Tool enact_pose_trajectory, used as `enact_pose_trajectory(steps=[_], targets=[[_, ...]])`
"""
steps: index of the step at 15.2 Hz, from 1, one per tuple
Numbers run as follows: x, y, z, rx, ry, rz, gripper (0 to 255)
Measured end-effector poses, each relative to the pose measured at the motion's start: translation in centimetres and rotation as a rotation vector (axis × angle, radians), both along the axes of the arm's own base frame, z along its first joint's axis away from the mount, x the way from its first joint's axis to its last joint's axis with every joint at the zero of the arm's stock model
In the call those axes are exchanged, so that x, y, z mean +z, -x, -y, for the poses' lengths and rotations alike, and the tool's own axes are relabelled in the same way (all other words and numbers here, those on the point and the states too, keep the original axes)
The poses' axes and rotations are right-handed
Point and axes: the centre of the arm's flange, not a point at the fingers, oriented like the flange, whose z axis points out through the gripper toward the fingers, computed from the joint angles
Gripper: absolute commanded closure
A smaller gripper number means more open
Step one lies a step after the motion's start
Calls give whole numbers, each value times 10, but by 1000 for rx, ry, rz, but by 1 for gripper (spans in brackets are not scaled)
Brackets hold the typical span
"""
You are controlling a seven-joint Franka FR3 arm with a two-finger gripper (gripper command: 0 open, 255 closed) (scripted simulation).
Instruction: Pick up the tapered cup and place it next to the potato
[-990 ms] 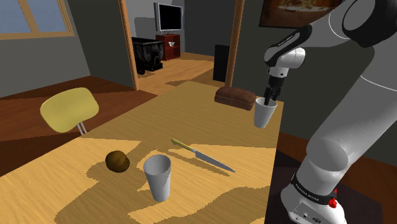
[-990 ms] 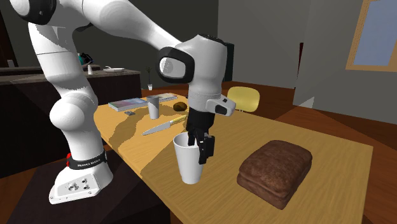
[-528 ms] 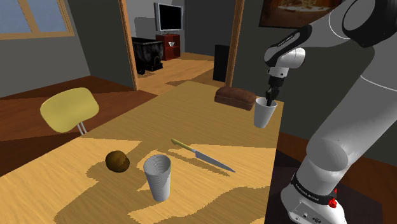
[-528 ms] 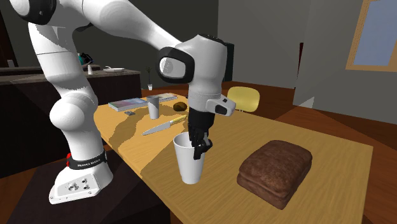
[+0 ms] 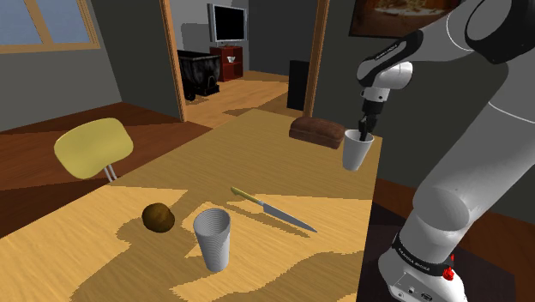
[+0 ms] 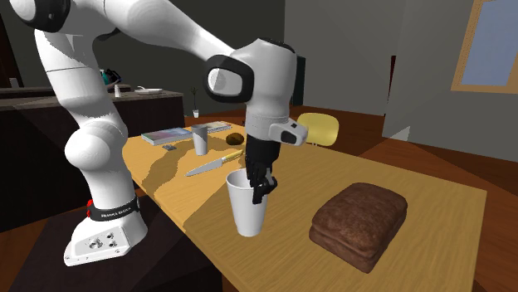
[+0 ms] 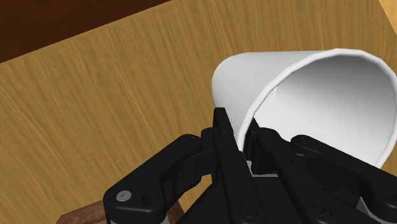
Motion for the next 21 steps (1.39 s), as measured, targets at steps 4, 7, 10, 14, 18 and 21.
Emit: enact_pose_trajectory(steps=[4,7,10,14,18,21], targets=[[20,-1,1,0,0,0,255],[36,0,1,0,0,0,255],[52,0,2,0,0,0,255],[73,0,0,0,0,0,255],[94,0,-1,0,0,0,255],[109,0,0,0,0,0,255]])
